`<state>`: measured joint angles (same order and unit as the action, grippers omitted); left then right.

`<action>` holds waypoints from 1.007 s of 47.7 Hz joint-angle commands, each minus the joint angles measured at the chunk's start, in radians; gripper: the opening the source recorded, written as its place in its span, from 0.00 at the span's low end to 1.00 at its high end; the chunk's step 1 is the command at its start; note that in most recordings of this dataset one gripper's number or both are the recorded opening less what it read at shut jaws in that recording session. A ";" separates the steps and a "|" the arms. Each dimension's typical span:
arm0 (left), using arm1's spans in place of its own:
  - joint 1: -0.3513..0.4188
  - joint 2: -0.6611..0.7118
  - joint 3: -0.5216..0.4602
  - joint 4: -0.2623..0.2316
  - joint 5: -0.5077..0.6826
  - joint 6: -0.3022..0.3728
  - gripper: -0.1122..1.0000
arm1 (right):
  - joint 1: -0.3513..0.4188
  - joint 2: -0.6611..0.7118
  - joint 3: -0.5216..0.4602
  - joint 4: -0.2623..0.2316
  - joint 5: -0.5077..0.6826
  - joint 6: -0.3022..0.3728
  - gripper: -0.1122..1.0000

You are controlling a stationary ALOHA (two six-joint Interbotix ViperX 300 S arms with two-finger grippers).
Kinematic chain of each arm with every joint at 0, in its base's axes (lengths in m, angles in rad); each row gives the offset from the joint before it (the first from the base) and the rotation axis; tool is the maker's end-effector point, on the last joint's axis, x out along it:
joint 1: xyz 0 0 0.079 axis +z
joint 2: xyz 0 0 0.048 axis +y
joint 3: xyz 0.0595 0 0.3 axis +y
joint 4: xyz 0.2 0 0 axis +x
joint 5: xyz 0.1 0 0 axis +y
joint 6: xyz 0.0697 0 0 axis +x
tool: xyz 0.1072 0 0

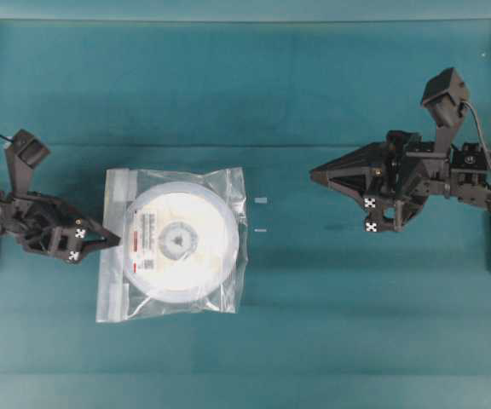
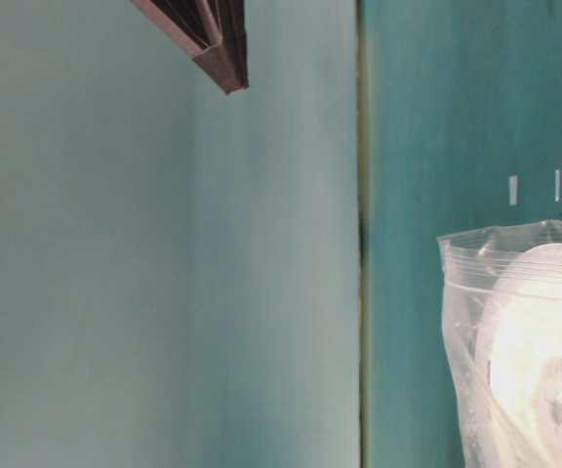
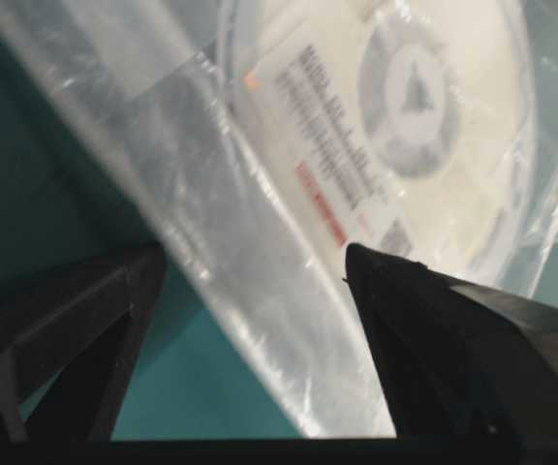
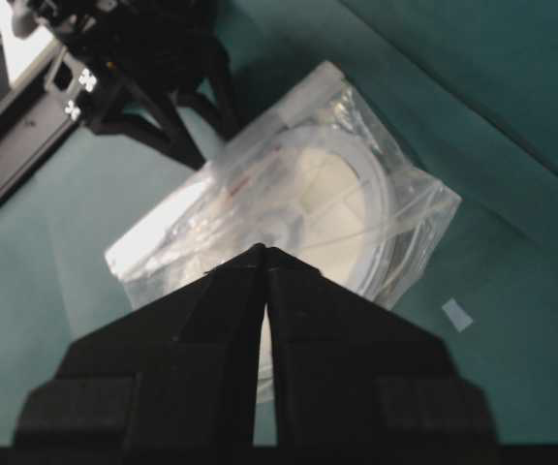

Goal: Take out the reel from the clear zip bag.
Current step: 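Close the left gripper on the left edge of the clear bag, then reach the right gripper into the bag opening toward the white reel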

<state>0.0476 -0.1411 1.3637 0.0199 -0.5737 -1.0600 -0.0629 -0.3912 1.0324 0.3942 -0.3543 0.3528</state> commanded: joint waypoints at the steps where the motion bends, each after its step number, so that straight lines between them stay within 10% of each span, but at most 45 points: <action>1: -0.003 0.029 -0.017 0.002 -0.003 -0.006 0.93 | -0.002 -0.005 -0.012 0.002 -0.003 0.008 0.31; 21: -0.003 0.040 -0.040 0.002 -0.009 -0.006 0.87 | -0.002 -0.005 -0.012 0.002 0.003 0.008 0.51; 39: 0.014 0.029 -0.055 0.002 0.135 0.041 0.18 | -0.002 0.015 -0.008 0.032 0.071 0.020 0.52; 48: 0.032 0.028 -0.069 0.002 0.146 0.086 0.10 | 0.000 0.078 -0.015 0.109 0.103 0.077 0.67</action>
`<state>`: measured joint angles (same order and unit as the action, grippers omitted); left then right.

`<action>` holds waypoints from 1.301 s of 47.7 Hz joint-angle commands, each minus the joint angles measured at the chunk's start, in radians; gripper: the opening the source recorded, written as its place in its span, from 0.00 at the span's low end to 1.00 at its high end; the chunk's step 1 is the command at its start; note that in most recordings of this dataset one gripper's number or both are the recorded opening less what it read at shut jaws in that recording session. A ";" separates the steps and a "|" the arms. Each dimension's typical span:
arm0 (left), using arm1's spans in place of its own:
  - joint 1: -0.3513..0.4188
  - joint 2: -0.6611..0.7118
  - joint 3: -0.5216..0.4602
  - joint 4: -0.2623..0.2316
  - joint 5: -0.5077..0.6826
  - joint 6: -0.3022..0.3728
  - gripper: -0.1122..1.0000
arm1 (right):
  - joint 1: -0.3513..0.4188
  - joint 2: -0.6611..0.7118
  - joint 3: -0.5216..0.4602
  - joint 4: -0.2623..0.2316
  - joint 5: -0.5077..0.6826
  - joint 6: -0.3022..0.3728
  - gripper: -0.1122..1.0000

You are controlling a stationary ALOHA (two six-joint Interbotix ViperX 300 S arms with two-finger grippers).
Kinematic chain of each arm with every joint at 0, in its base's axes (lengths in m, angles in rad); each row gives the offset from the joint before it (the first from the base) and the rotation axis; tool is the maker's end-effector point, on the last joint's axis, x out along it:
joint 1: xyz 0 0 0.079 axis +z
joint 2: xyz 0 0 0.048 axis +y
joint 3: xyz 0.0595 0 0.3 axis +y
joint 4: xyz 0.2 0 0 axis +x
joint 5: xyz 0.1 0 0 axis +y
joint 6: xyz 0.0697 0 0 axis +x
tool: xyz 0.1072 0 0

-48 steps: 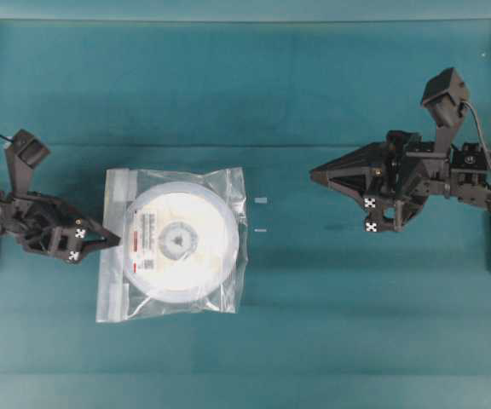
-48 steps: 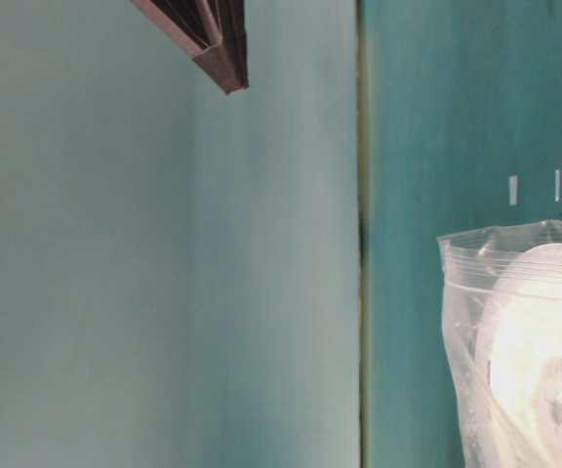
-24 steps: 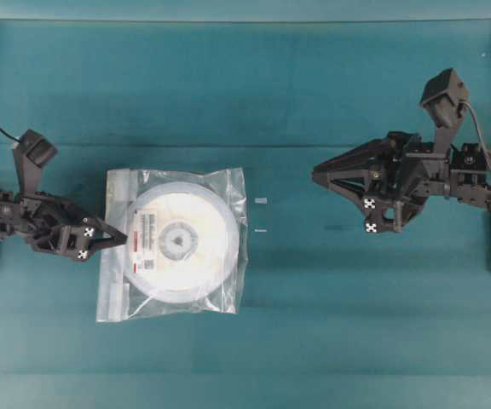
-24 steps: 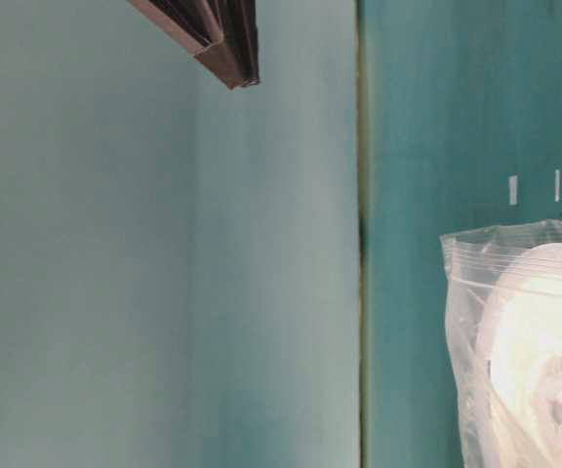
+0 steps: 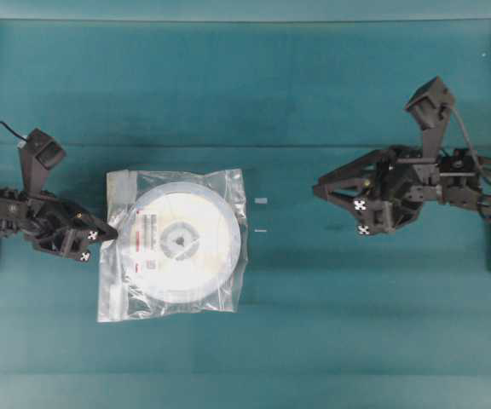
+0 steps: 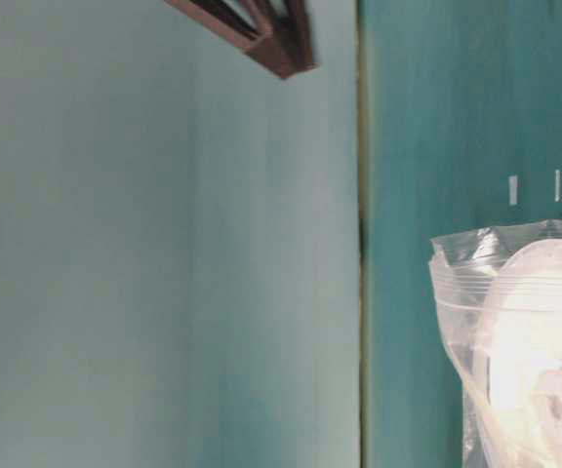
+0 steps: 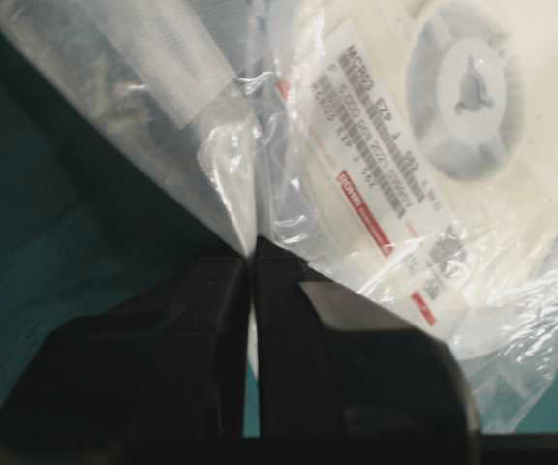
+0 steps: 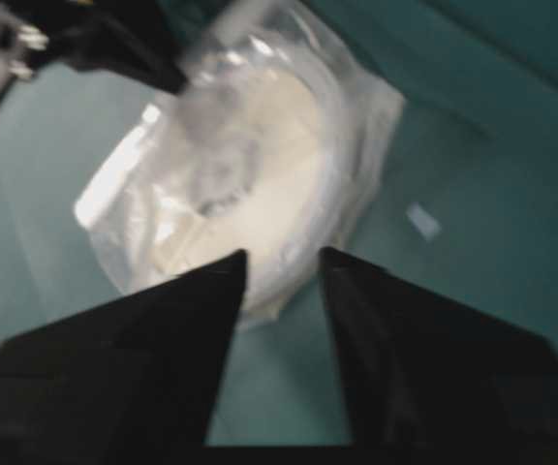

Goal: Take out the reel from the clear zip bag.
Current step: 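Reach the right gripper into the bag opening toward the white reel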

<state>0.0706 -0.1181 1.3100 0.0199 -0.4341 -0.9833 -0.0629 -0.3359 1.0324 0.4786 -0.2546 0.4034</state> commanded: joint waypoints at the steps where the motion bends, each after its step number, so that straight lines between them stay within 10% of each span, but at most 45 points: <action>1: 0.011 0.006 -0.015 0.002 0.008 0.011 0.10 | 0.000 0.032 -0.020 0.029 0.003 0.031 0.70; 10: 0.011 0.006 -0.017 0.002 0.011 0.012 0.10 | 0.014 0.161 -0.103 0.032 0.006 0.035 0.90; 29: 0.011 0.006 -0.017 0.002 0.012 0.014 0.10 | 0.040 0.451 -0.288 0.054 0.052 0.072 0.90; 62: 0.011 0.009 -0.026 0.002 0.011 0.012 0.10 | 0.055 0.568 -0.403 0.055 0.046 0.095 0.89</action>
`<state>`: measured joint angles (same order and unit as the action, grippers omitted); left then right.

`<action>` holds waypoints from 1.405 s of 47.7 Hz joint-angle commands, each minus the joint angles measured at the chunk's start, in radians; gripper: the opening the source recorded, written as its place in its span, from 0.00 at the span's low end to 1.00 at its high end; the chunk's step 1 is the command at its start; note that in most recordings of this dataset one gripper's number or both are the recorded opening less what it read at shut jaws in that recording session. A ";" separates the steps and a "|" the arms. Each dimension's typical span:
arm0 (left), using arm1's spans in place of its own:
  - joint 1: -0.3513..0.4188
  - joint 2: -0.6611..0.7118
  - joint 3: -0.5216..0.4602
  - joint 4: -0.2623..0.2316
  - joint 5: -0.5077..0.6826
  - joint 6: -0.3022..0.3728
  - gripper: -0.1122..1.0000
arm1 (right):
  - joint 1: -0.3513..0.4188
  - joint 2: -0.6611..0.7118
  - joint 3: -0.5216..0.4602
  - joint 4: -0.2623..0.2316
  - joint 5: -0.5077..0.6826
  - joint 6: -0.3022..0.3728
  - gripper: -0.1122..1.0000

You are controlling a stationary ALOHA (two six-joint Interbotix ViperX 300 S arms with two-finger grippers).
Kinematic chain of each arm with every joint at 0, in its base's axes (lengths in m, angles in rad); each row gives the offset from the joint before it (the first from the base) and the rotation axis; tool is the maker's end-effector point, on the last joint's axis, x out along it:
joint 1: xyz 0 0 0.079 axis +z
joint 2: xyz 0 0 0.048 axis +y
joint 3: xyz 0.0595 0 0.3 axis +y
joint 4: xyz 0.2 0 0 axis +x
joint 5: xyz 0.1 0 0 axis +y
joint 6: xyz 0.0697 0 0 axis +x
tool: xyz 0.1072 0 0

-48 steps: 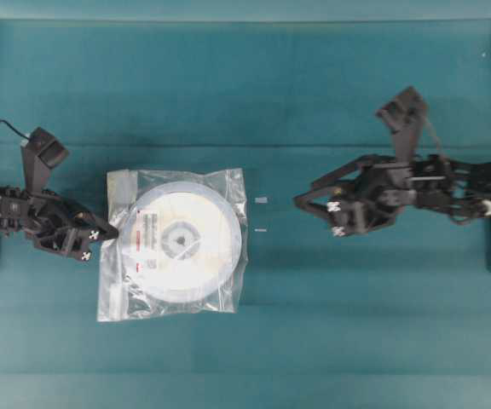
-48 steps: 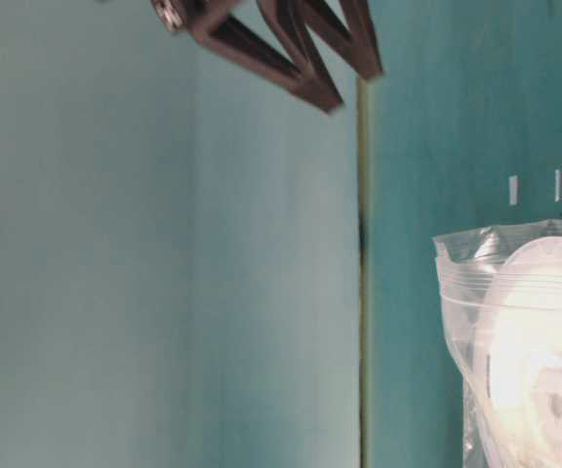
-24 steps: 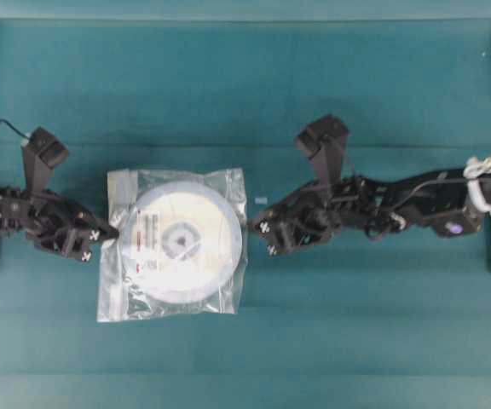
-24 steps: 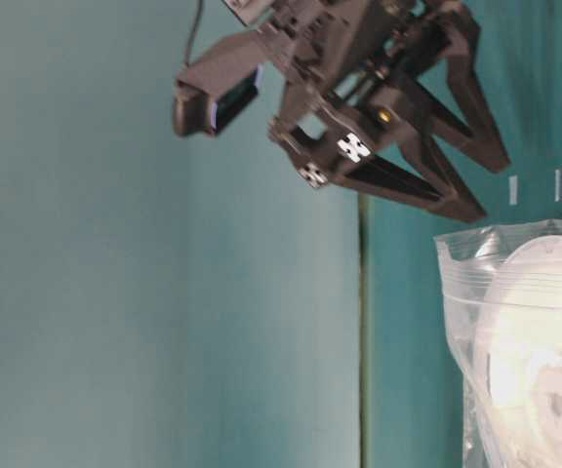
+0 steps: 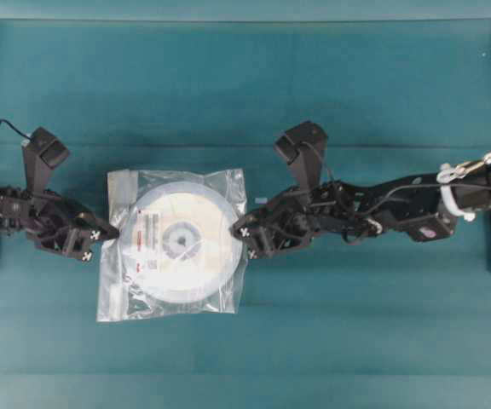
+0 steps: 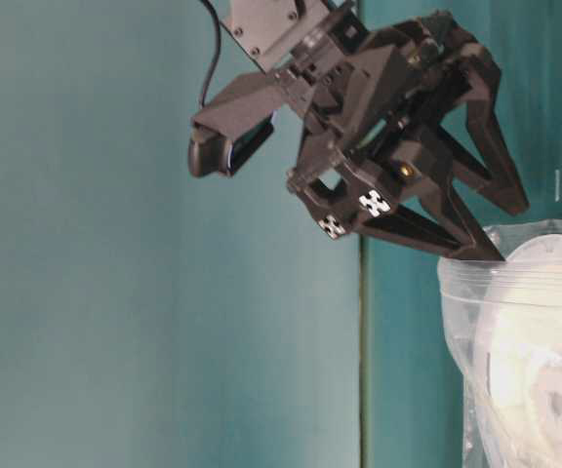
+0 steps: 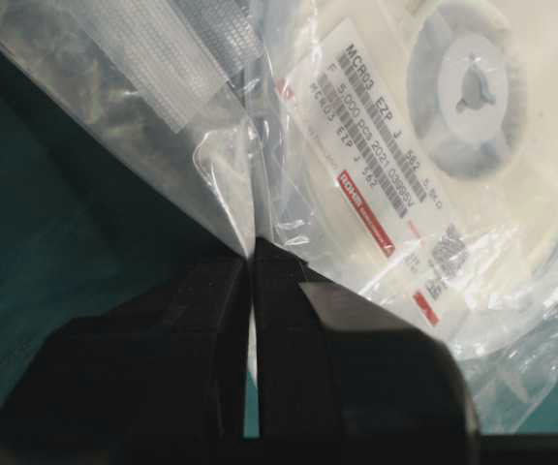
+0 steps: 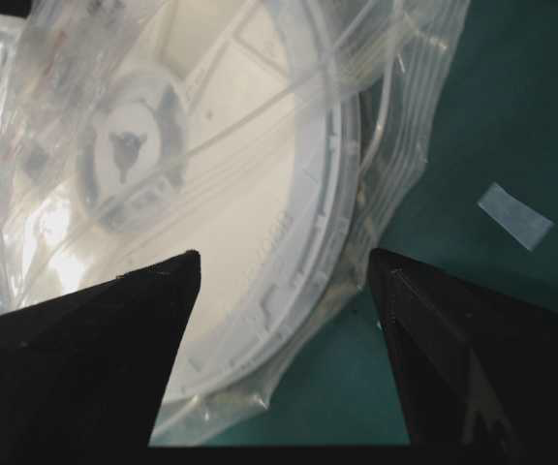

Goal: Take out the reel from the clear zip bag.
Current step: 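Reach the right gripper into the bag opening toward the white reel, then grasp the white reel's rim inside the bag with the right gripper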

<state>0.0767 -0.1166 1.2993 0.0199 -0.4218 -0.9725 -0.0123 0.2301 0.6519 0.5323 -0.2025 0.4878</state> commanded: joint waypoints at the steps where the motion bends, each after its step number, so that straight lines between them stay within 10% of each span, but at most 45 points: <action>1: 0.005 0.008 -0.015 0.002 0.000 0.002 0.10 | 0.005 0.008 -0.029 0.002 -0.006 0.011 0.89; 67: 0.012 0.009 -0.017 0.002 0.000 0.002 0.10 | 0.031 0.084 -0.127 0.002 -0.005 0.075 0.81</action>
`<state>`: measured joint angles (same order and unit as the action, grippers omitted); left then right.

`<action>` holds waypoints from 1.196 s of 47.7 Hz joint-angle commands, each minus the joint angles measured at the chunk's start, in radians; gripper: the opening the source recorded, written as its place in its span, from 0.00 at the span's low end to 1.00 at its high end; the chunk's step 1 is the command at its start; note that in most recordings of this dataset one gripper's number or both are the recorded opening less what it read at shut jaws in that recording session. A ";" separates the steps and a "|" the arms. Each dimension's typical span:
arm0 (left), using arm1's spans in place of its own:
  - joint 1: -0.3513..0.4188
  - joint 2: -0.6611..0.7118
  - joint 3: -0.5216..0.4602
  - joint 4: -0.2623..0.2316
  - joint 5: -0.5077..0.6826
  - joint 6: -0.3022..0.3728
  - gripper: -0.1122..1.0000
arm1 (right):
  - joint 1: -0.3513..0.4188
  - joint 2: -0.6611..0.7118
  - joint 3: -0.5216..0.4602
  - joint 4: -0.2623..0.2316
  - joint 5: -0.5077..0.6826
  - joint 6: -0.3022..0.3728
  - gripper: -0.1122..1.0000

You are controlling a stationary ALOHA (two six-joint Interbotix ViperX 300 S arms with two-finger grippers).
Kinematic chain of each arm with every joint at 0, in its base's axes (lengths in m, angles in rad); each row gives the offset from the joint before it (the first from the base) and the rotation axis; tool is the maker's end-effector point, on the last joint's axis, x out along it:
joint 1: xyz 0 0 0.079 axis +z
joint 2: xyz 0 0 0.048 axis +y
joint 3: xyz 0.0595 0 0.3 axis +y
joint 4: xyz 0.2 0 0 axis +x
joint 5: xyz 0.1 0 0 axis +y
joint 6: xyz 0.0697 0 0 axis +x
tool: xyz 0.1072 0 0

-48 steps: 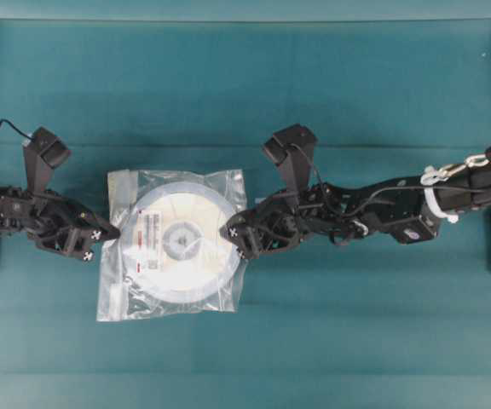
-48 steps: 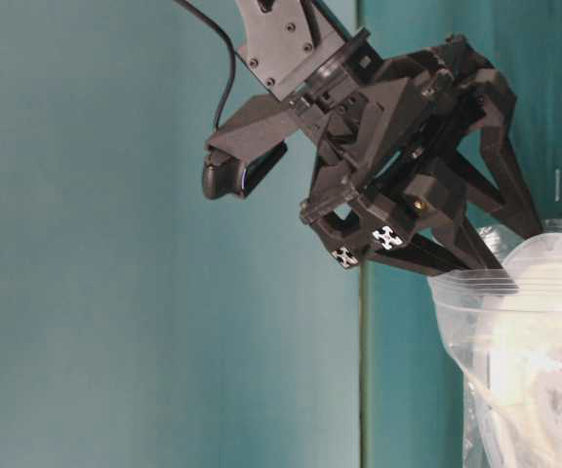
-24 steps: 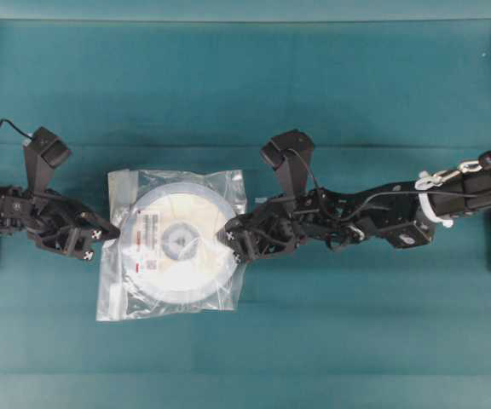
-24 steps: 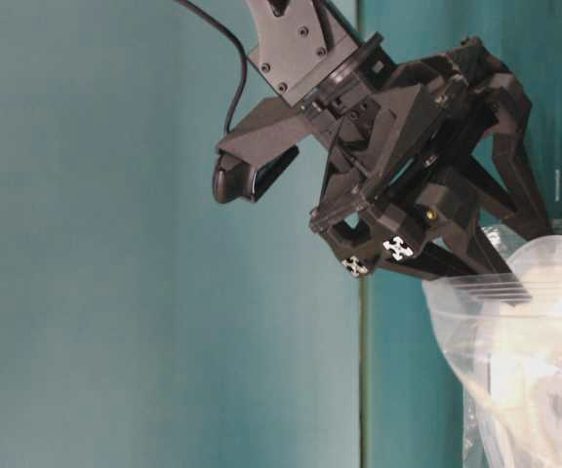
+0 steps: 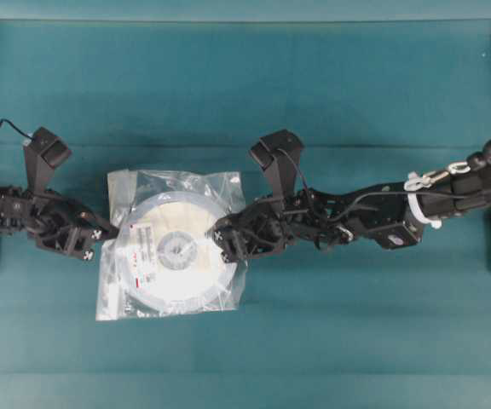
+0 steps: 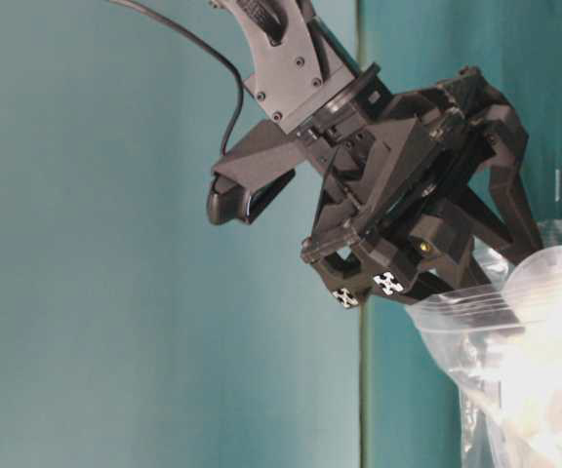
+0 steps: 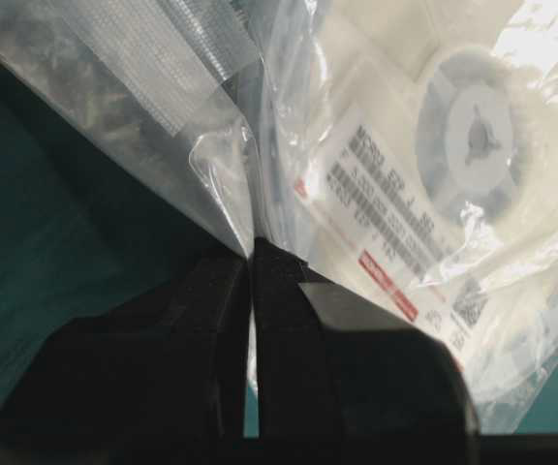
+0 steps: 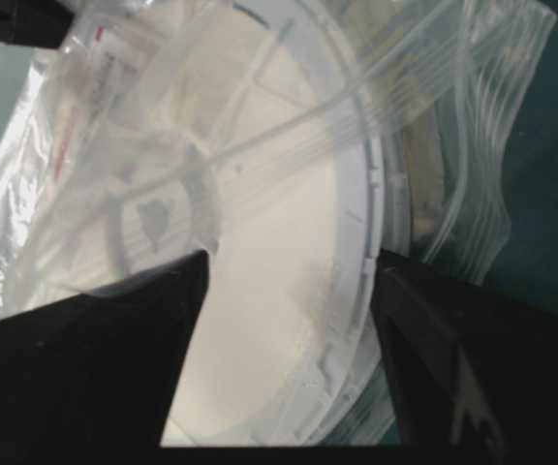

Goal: Take out the reel from the clear zip bag.
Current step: 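Grasp the white reel's rim inside the bag with the right gripper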

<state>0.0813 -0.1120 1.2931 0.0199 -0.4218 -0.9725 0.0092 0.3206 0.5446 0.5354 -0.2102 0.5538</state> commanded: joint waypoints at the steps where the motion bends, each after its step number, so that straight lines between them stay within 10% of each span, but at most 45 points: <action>1: 0.008 0.006 -0.011 0.002 -0.002 0.002 0.10 | 0.011 -0.006 -0.018 -0.002 0.009 0.009 0.80; 10: 0.009 0.005 -0.009 0.002 -0.002 0.003 0.10 | 0.009 -0.015 -0.005 -0.002 0.054 0.015 0.65; 23: 0.009 0.006 -0.008 0.002 0.000 0.003 0.10 | -0.020 -0.046 0.034 -0.002 0.067 0.043 0.18; 57: 0.012 0.006 -0.011 0.002 0.000 -0.005 0.10 | -0.035 -0.071 0.072 -0.002 0.057 0.046 0.13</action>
<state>0.0828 -0.1120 1.2931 0.0215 -0.4203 -0.9756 -0.0184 0.2730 0.6136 0.5369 -0.1488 0.5921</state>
